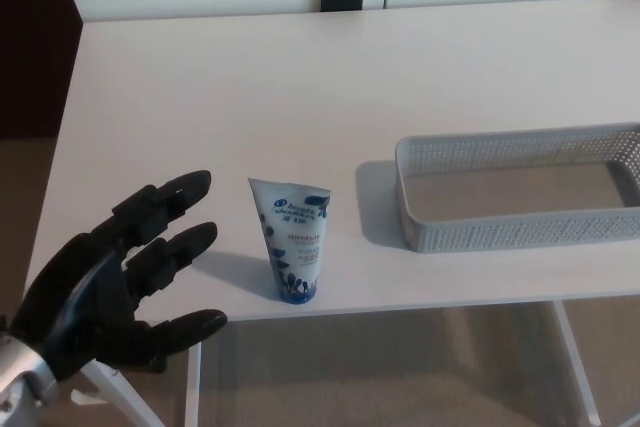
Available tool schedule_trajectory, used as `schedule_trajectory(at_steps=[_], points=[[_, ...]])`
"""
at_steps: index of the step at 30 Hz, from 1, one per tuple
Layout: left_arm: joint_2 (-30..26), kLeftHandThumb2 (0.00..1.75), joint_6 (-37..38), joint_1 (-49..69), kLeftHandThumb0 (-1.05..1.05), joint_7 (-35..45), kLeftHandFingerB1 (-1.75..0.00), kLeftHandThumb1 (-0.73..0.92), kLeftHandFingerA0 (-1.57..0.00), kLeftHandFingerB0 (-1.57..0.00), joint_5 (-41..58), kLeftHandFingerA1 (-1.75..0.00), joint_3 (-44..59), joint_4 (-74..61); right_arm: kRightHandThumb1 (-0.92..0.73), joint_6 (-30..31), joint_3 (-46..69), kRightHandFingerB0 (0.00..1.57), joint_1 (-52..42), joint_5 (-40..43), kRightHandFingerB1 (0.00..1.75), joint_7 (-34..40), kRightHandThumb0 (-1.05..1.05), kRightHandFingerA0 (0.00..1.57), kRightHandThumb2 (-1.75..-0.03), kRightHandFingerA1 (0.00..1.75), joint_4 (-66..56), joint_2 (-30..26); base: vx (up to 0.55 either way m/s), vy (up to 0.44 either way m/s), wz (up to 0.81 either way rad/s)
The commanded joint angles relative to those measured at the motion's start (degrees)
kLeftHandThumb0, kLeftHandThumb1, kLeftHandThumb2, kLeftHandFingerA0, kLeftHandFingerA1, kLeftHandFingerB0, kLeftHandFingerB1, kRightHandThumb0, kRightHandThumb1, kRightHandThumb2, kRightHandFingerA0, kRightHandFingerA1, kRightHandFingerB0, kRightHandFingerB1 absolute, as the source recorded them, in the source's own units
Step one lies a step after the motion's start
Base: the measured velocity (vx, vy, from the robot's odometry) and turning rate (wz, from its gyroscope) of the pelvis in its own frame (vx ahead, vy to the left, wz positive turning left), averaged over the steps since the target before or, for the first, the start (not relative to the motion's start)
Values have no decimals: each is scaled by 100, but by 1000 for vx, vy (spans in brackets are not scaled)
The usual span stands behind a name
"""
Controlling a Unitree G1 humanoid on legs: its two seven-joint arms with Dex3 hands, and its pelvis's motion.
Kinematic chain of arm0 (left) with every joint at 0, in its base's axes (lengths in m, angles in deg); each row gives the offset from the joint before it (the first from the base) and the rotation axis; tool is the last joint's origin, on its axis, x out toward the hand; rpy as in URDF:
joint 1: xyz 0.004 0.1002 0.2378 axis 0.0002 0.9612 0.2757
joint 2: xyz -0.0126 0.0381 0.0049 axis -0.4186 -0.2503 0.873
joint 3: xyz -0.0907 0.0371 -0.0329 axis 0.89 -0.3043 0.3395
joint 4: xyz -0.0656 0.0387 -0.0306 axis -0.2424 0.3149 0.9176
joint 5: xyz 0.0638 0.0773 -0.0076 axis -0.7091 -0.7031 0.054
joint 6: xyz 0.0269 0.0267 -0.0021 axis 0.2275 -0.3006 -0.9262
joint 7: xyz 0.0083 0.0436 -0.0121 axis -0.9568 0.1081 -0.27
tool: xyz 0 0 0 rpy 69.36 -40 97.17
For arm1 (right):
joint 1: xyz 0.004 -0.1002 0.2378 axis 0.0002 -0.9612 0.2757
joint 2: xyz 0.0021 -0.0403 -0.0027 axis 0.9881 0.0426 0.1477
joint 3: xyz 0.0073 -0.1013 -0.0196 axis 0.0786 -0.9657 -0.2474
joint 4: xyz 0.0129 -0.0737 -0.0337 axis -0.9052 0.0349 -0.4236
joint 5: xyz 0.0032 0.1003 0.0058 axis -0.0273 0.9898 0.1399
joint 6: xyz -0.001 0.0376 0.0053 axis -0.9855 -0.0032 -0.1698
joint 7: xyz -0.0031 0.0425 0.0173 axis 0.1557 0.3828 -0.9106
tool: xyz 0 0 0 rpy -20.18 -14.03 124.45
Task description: The robot walks towards a table in front, picks a shampoo with left hand and puts it in a small grey container
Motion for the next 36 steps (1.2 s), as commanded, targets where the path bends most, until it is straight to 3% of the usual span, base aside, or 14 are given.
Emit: schedule_trajectory(at_steps=[1, 2, 5, 6, 8, 10, 11, 18, 25, 26, 29, 31, 33, 36], points=[[10, 70, 118, -209, -44, -124, -23, 31, 0, 0, -381, -27, -84, 302, -55, -27, 43, 52, -36, 15, 52, -2, -37, 67, -78, 59, 31, -60, 0, 0, 0], [17, 70, 101, -281, -44, -137, -23, 31, 0, 0, -411, -27, -102, 371, -64, -10, 28, 57, -23, -5, 40, 18, -30, 75, -59, 48, 30, -57, 0, 0, 0], [49, 71, 280, -462, -46, -212, -22, 31, 0, 0, -708, -26, -260, 579, -65, -21, 42, 56, -7, 7, 40, 28, -31, 76, -59, 49, 18, -63, 0, 0, 0], [47, 71, 338, -492, -47, -217, -22, 32, 0, 0, -784, -25, -299, 624, -55, -13, 52, 52, -6, 18, 52, 23, -37, 68, -78, 59, 18, -59, 0, 0, 0], [66, 69, 452, -603, -46, -277, -25, 31, 0, -4, -957, -25, -385, 734, -65, -14, 53, 56, 22, 18, 40, 26, -30, 75, -59, 48, 4, -51, 0, 0, 0], [56, 69, 504, -655, -48, -335, -24, 31, -1, -5, -1126, -23, -486, 754, -65, 18, 45, 56, 44, 9, 40, 25, -30, 74, -60, 47, -7, -52, 0, 0, 0], [76, 68, 574, -683, -44, -305, -26, 30, 0, -4, -1156, -23, -533, 791, -56, 36, 90, 51, 62, 60, 50, -7, -38, 66, -77, 57, -6, -43, 0, 0, 0], [95, 70, 751, -779, -42, -427, -26, 29, -1, -2, -1524, -29, -778, 845, -55, 55, 81, 52, 144, 0, 51, 22, -38, 69, -78, 58, -2, -48, 0, 0, 0], [168, 70, 839, -816, -42, -408, -26, 30, 0, -1, -1624, -27, -901, 822, -56, 76, 127, 52, 196, 50, 50, -24, -36, 66, -77, 56, 0, -23, 0, 0, 0], [172, 70, 853, -821, -43, -409, -25, 30, 0, -1, -1654, -27, -920, 821, -65, 66, 126, 55, 202, 47, 40, -28, -28, 71, -59, 46, 3, -20, 0, 0, 0], [215, 70, 727, -818, -44, -423, -24, 30, -1, -2, -1709, -27, -1003, 728, -57, 73, 118, 51, 217, 29, 51, -17, -37, 68, -78, 58, 5, -14, 0, 0, 0], [256, 70, 683, -804, -44, -429, -25, 30, -1, -2, -1704, -27, -1033, 684, -64, 91, 128, 55, 220, 42, 40, -33, -31, 76, -60, 48, -8, -9, 0, 0, 0], [279, 54, 673, -777, -45, -398, -24, 44, -3, -2, -1667, -26, -1030, 660, -64, 80, 122, 55, 216, 35, 40, -34, -32, 76, -60, 47, -10, -4, 0, 0, 0], [301, 70, 661, -761, -49, -403, -23, 32, -2, -4, -1699, -26, -1039, 615, -56, 100, 137, 51, 229, 49, 50, -51, -37, 67, -77, 57, 1, 0, 0, 0, 0]])
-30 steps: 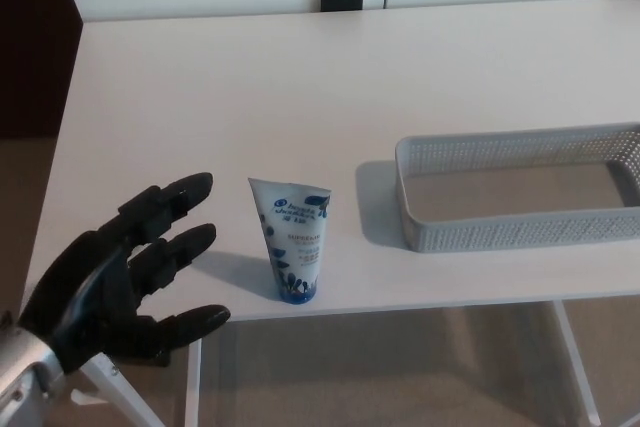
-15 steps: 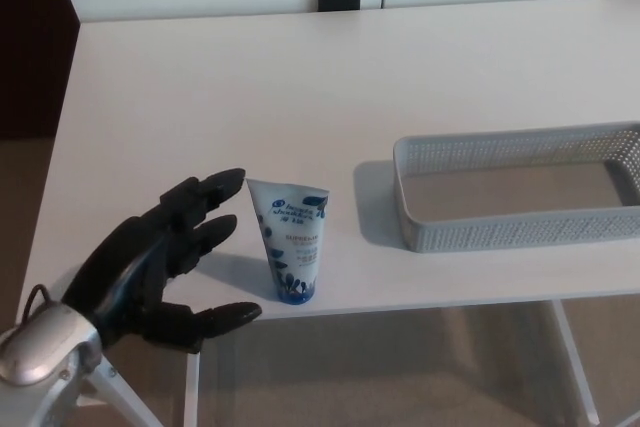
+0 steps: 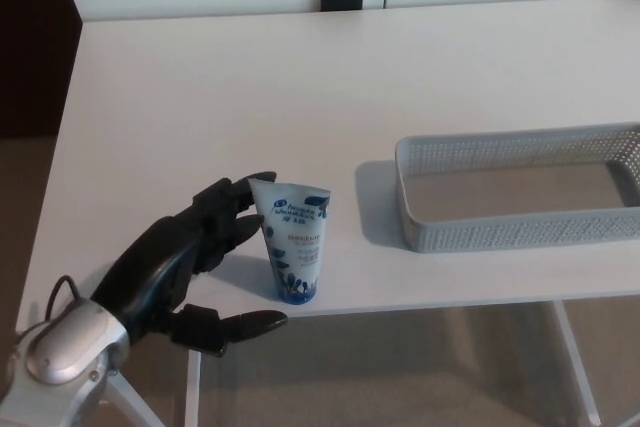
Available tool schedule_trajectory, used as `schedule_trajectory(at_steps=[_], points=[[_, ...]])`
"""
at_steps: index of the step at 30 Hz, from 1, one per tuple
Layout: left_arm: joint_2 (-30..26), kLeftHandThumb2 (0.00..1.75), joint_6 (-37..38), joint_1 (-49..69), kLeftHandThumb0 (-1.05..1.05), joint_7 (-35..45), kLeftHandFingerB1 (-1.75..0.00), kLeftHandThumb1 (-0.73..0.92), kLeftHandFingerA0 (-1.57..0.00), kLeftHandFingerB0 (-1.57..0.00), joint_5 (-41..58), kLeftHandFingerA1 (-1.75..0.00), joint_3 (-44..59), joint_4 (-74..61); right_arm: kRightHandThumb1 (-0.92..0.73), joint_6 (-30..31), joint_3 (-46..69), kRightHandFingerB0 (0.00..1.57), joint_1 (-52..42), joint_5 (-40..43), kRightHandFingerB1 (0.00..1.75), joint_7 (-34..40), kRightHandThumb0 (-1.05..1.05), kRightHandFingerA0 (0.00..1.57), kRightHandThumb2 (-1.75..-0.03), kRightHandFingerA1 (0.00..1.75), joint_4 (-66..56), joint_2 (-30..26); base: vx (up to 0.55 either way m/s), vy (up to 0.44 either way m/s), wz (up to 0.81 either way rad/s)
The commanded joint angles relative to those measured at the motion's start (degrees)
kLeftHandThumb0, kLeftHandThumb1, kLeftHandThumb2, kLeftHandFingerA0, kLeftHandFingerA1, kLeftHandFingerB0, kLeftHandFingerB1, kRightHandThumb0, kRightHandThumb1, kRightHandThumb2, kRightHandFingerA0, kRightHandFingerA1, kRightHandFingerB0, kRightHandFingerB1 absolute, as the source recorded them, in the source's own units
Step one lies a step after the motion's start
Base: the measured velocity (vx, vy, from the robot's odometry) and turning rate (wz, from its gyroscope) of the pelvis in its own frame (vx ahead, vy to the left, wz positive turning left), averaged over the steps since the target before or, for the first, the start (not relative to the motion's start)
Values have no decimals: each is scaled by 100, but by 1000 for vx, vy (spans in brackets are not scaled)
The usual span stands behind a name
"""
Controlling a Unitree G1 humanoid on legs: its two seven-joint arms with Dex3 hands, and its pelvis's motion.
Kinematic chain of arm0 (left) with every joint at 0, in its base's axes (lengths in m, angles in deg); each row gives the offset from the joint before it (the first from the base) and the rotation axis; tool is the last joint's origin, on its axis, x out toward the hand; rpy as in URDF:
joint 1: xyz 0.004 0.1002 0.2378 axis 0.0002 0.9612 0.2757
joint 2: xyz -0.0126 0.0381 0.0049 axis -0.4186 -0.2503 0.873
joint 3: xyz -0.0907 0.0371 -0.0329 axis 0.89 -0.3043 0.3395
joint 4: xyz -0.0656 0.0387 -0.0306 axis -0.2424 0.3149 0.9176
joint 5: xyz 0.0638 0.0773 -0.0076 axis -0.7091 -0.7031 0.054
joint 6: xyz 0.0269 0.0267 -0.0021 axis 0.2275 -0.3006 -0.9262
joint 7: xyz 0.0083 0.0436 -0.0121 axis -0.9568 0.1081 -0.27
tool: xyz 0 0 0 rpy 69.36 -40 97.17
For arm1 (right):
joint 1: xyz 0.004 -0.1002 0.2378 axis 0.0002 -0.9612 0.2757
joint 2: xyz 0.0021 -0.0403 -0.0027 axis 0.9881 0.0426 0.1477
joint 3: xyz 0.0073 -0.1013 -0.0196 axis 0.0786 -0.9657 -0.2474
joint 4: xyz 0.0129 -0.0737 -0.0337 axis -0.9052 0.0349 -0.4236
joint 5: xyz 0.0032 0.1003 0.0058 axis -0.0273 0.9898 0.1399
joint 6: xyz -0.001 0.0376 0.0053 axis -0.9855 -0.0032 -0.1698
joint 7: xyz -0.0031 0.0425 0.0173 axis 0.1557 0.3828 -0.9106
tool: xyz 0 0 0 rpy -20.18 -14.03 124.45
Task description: The robot walks towards a table in front, picks a shampoo with left hand and puts it in a small grey container
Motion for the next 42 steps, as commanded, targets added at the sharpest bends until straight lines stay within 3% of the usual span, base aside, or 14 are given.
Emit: schedule_trajectory(at_steps=[1, 2, 13, 14, 17, 18, 22, 24, 26, 27, 28, 32, 33, 42], points=[[1, 70, 46, 43, -48, -51, -23, 31, -2, -4, -143, -27, -6, -66, -56, 61, 25, 51, 11, 25, 50, -37, -37, 67, -77, 56, 19, -13, 0, 0, 0], [15, 54, 56, 52, -47, -48, -24, 44, -4, -2, -147, -27, -10, -68, -56, 59, 27, 51, -6, 27, 50, -43, -37, 66, -77, 56, 21, -13, 0, 0, 0], [28, 67, 68, -27, -50, -46, -20, 34, -6, -5, -269, -30, -37, -72, -56, 71, 19, 51, -7, 7, 50, 9, -37, 69, -78, 58, 13, 20, 0, 0, 0], [26, 68, 102, -26, -51, -47, -20, 34, -6, -5, -295, -30, -49, -67, -64, 67, 28, 55, -7, 16, 40, 10, -28, 75, -59, 47, 11, 25, 0, 0, 0], [48, 54, 138, -31, -49, -83, -25, 44, -8, -4, -390, -28, -107, -32, -55, 77, 51, 51, 7, 35, 50, -17, -37, 68, -76, 57, 23, 23, 0, 0, 0], [53, 70, 119, -30, -53, -99, -21, 34, -3, -7, -418, -32, -124, -33, -56, 77, 47, 51, 6, 27, 50, -22, -37, 68, -77, 57, 21, 21, 0, 0, 0], [85, 66, 63, -13, -56, -300, -20, 37, -10, -4, -654, -38, -250, -68, -56, 65, 35, 51, -2, 16, 50, -44, -37, 66, -77, 56, 7, 8, 0, 0, 0], [187, 69, 69, -120, -45, -698, -19, 37, -62, -2, -1187, -56, -518, 66, -56, 75, 40, 50, 2, 25, 50, -47, -37, 66, -76, 56, 15, 35, 0, 0, 0], [217, 58, 132, -217, -24, -1041, -27, 62, -106, -15, -1722, -55, -812, 211, -55, 45, 14, 51, -29, 2, 51, -22, -38, 67, -77, 57, 20, 72, 0, 0, 0], [246, 58, 46, -301, -24, -1221, -27, 62, -106, -15, -2000, -55, -978, 261, -55, 17, 11, 51, -46, 1, 51, -26, -38, 67, -77, 57, 15, 86, 0, 0, 0], [359, 65, 2, -561, -11, -1468, -35, 83, -101, -44, -2427, -118, -1291, 472, -65, 15, 17, 56, -51, 14, 40, -26, -29, 73, -59, 46, -4, 113, 0, 0, 0], [526, 74, -73, -999, -2, -1674, -58, 72, -94, -93, -2884, -134, -1756, 722, -56, 55, 15, 51, 24, 4, 50, 18, -37, 68, -77, 57, -56, 120, 0, 0, 0], [633, 78, -130, -1063, 1, -1795, -99, 69, -92, -84, -2946, -142, -1834, 770, -55, 87, 8, 52, 76, -10, 50, 28, -38, 68, -77, 57, -65, 99, 0, 0, 0], [838, 83, 221, -919, 3, -2068, -123, 70, -82, -70, -2629, -155, -1597, 1019, -55, 104, -151, 52, 314, -136, 52, -20, -38, 69, -78, 59, -126, -31, 0, 0, 0]])
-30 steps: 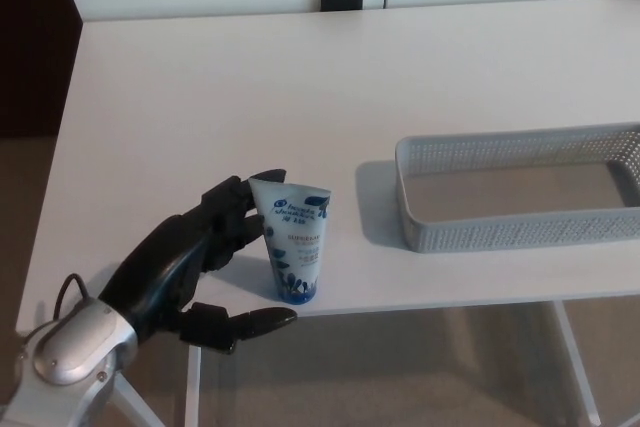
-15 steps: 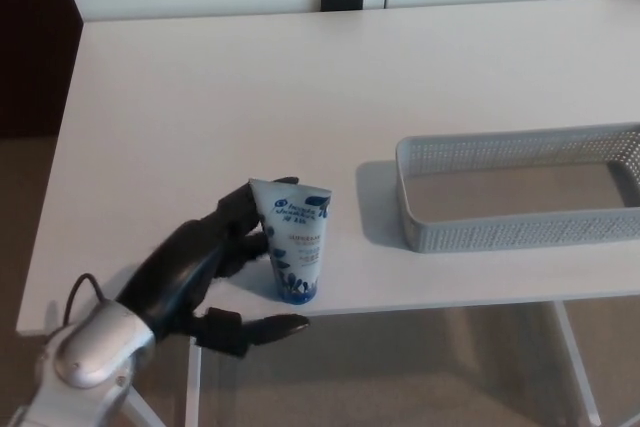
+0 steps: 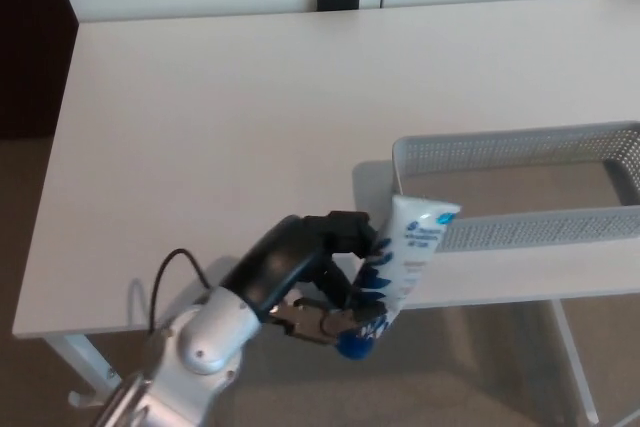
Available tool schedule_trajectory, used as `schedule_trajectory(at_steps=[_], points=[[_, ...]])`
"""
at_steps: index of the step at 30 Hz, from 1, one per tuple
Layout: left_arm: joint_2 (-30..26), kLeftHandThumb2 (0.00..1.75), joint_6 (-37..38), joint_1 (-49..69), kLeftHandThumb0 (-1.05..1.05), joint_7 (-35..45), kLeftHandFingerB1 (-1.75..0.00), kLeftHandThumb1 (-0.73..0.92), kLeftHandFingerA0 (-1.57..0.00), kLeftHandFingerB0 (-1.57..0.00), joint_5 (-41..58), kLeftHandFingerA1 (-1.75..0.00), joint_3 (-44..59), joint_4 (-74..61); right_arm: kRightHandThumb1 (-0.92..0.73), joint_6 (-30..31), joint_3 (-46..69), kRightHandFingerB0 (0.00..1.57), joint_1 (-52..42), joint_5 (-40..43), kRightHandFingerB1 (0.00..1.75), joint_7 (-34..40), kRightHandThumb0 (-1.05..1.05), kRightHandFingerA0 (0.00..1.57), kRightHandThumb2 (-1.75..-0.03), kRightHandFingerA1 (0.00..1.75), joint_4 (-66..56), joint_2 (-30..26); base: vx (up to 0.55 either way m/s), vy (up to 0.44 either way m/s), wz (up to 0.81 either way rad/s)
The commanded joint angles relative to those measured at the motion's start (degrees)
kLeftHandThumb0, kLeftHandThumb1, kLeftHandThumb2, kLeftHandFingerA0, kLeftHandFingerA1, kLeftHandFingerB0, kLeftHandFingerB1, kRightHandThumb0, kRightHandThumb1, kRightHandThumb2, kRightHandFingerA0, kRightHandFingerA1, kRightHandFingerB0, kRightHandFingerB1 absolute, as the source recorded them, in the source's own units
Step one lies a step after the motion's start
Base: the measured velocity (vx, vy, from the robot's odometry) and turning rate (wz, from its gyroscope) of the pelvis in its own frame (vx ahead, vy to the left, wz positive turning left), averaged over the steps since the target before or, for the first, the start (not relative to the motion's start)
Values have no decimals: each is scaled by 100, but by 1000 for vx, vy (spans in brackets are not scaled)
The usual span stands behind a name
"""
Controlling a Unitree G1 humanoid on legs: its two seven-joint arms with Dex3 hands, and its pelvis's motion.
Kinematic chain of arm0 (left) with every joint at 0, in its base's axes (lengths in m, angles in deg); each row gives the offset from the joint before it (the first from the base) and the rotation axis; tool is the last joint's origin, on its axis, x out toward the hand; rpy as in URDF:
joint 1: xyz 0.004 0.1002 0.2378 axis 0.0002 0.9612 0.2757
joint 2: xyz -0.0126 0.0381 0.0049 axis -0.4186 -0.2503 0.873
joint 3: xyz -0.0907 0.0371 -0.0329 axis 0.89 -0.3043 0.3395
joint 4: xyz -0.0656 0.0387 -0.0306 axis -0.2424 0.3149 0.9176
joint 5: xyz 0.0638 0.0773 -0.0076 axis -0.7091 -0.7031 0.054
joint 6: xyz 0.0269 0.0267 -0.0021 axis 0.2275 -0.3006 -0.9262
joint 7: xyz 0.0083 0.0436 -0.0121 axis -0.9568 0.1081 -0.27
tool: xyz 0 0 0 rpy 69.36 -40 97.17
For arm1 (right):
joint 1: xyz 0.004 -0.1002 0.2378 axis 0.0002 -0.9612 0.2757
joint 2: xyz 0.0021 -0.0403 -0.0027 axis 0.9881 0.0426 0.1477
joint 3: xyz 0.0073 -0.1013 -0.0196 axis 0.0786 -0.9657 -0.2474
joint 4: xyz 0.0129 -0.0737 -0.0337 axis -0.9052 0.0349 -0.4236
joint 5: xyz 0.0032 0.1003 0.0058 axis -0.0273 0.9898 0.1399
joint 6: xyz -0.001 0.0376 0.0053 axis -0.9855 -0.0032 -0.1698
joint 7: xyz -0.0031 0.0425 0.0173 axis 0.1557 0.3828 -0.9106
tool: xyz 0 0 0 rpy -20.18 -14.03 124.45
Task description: The robot walks towards a table in front, picks a shampoo with left hand and puts it in a small grey container
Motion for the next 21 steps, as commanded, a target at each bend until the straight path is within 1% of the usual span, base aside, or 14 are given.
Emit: schedule_trajectory(at_steps=[1, 2, 6, 8, 9, 10, 12, 15, 16, 17, 18, 19, 20, 21], points=[[12, 82, 110, 74, 1, -587, -122, 70, -81, -69, -398, -156, 209, 126, -54, 31, -104, 53, 94, -105, 52, -24, -38, 68, -78, 58, -50, -125, 0, 0, 0], [-40, 85, 144, 104, 1, -568, -118, 69, -83, -70, -369, -154, 295, 100, -64, 37, -114, 57, 126, -94, 40, -53, -32, 73, -58, 46, -33, -124, 0, 0, 0], [-74, 90, 299, 142, 2, -489, -116, 67, -86, -72, -238, -151, 506, 100, -65, 37, -209, 56, 169, -149, 39, -32, -33, 72, -59, 45, -6, -132, 0, 0, 0], [-54, 88, 301, 173, 0, -405, -116, 67, -88, -72, -123, -148, 650, 60, -65, 70, -222, 56, 185, -137, 39, -16, -32, 72, -58, 46, -8, -113, 0, 0, 0], [-64, 89, 350, 175, 0, -416, -115, 67, -90, -73, -138, -146, 683, 57, -55, 74, -224, 51, 183, -137, 51, -13, -38, 65, -78, 57, -9, -112, 0, 0, 0], [-79, 87, 355, 196, 3, -385, -111, 67, -91, -75, -120, -139, 720, -17, -65, 61, -223, 56, 166, -134, 39, -11, -32, 71, -59, 46, -5, -109, 0, 0, 0], [-122, 85, 330, 229, 4, -275, -108, 69, -91, -75, -71, -137, 812, -286, -65, 63, -201, 56, 126, -109, 39, 5, -31, 70, -59, 46, -2, -91, 0, 0, 0], [-88, 83, 201, 207, -1, -108, -110, 71, -89, -72, 99, -138, 967, -837, -66, 55, -208, 55, 145, -120, 40, 5, -31, 69, -59, 46, -11, -105, 0, 0, 0], [-82, 80, 150, 185, -1, -81, -109, 73, -91, -74, 114, -136, 999, -1029, -66, 49, -215, 55, 144, -128, 40, 8, -30, 69, -59, 46, -20, -111, 0, 0, 0], [-95, 77, 126, 163, -3, -45, -107, 74, -95, -76, 116, -129, 1038, -1247, -65, 57, -223, 55, 150, -139, 39, 18, -31, 70, -59, 46, -18, -113, 0, 0, 0], [-114, 77, 121, 146, -3, -17, -107, 74, -95, -76, 112, -129, 1068, -1418, -65, 70, -230, 55, 158, -149, 39, 30, -31, 70, -59, 46, -11, -111, 0, 0, 0], [-118, 73, 2, 19, -7, 49, -104, 74, -103, -79, 150, -127, 1145, -1810, -55, 68, -229, 51, 195, -152, 51, 16, -39, 66, -78, 58, -4, -139, 0, 0, 0], [-125, 73, -188, -93, -11, 109, -102, 74, -105, -81, 143, -124, 1201, -2151, -55, 78, -212, 50, 227, -130, 51, -18, -39, 66, -78, 58, -4, -152, 0, 0, 0], [-147, 70, -324, -165, -10, 167, -99, 76, -103, -81, 124, -125, 1226, -2376, -66, 101, -207, 55, 239, -124, 39, -24, -33, 71, -59, 45, -3, -151, 0, 0, 0]])
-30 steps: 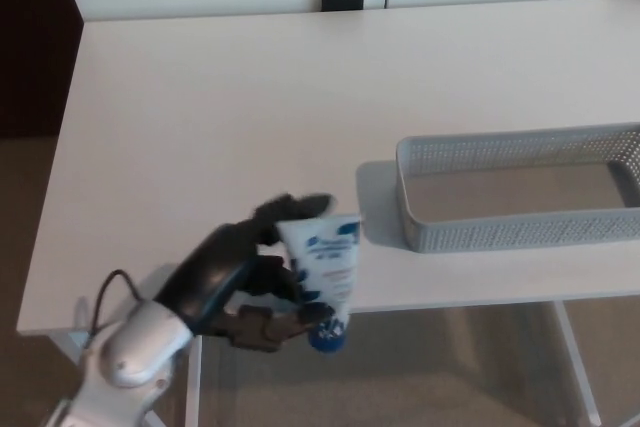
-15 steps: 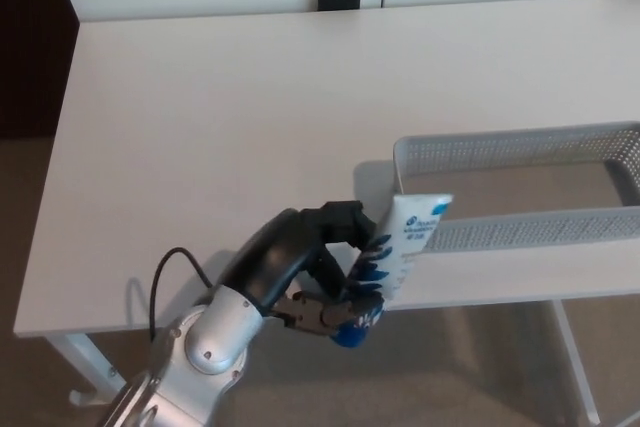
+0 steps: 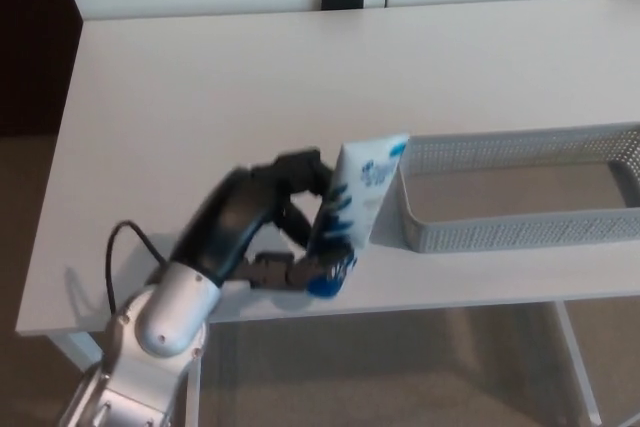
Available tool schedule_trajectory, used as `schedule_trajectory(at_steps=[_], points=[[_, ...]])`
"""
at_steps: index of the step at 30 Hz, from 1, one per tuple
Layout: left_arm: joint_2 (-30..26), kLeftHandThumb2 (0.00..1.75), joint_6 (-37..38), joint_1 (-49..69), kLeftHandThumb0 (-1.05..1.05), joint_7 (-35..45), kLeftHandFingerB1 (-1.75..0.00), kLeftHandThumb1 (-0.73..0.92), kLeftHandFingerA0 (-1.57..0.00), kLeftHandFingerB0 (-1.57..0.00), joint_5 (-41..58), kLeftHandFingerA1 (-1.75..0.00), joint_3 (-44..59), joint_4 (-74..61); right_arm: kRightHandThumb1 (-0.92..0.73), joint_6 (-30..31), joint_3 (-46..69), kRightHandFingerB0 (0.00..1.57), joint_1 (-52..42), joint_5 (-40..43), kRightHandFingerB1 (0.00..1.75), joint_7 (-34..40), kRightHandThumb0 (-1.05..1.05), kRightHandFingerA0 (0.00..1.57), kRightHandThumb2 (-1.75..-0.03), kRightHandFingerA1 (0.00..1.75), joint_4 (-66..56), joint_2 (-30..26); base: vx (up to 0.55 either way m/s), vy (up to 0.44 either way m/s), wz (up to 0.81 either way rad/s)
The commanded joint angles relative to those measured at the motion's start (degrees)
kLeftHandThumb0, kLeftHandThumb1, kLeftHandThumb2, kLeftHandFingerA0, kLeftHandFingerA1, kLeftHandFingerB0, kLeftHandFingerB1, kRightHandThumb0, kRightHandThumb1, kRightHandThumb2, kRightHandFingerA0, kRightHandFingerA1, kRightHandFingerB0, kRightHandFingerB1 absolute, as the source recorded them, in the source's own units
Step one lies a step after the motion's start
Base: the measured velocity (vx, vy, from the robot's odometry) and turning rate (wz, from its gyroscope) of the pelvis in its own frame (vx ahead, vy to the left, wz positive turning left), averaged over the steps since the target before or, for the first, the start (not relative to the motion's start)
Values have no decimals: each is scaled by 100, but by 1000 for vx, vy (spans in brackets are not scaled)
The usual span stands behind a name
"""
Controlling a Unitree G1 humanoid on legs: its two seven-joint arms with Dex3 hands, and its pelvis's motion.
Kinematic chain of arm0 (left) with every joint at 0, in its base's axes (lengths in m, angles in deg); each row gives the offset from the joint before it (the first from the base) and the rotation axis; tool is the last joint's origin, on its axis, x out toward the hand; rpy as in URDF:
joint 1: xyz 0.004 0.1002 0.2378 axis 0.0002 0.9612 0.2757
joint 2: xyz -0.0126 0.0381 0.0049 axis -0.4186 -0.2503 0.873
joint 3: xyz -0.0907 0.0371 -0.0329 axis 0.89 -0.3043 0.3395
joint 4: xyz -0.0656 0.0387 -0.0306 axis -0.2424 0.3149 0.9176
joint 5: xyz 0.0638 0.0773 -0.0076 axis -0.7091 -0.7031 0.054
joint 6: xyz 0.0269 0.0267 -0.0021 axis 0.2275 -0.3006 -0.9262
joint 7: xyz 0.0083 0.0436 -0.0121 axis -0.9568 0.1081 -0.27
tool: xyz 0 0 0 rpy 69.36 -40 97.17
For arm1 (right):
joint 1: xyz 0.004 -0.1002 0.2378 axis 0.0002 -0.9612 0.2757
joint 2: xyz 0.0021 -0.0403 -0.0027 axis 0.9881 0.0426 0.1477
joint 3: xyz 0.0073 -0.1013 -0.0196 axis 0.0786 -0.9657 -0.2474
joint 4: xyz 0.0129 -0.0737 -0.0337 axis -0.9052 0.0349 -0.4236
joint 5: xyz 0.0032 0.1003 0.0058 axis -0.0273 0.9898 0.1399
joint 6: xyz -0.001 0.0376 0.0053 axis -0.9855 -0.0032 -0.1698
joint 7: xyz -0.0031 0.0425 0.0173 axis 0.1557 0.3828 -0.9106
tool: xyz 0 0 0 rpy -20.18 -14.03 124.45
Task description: The robot walks towards a table in front, picks a shampoo with left hand and puts it in a small grey container
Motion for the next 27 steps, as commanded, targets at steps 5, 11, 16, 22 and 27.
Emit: schedule_trajectory(at_steps=[5, 11, 16, 22, 27], points=[[-116, 73, -883, -870, -9, 543, -104, 74, -100, -85, 186, -129, 329, -1825, -55, 47, -1, 51, 43, -34, 51, -61, -39, 64, -78, 56, 40, -145, 0, 0, 0], [-434, 72, -949, -1807, -18, 603, -142, 79, -76, -65, -841, -166, -196, -1442, -67, 58, -35, 58, -65, -58, 40, -11, -32, 73, -59, 45, 71, -128, 0, 0, 0], [-142, 68, -1716, -2860, -13, 782, -126, 75, -81, -77, -1295, -155, -882, -460, -65, 63, -63, 57, -61, -91, 40, -6, -31, 75, -60, 47, 87, -111, 0, 0, 0], [483, 66, -2145, -3943, -16, 885, -130, 78, -93, -73, -1252, -147, -1251, 987, -64, 98, -23, 58, 13, -51, 41, -26, -30, 75, -59, 48, 58, -57, 0, 0, 0], [785, 69, -2057, -4492, -15, 920, -86, 75, -104, -82, -1242, -131, -1407, 1929, -65, 95, -69, 57, 76, -101, 40, -11, -31, 74, -60, 48, 57, -9, 0, 0, 0]])
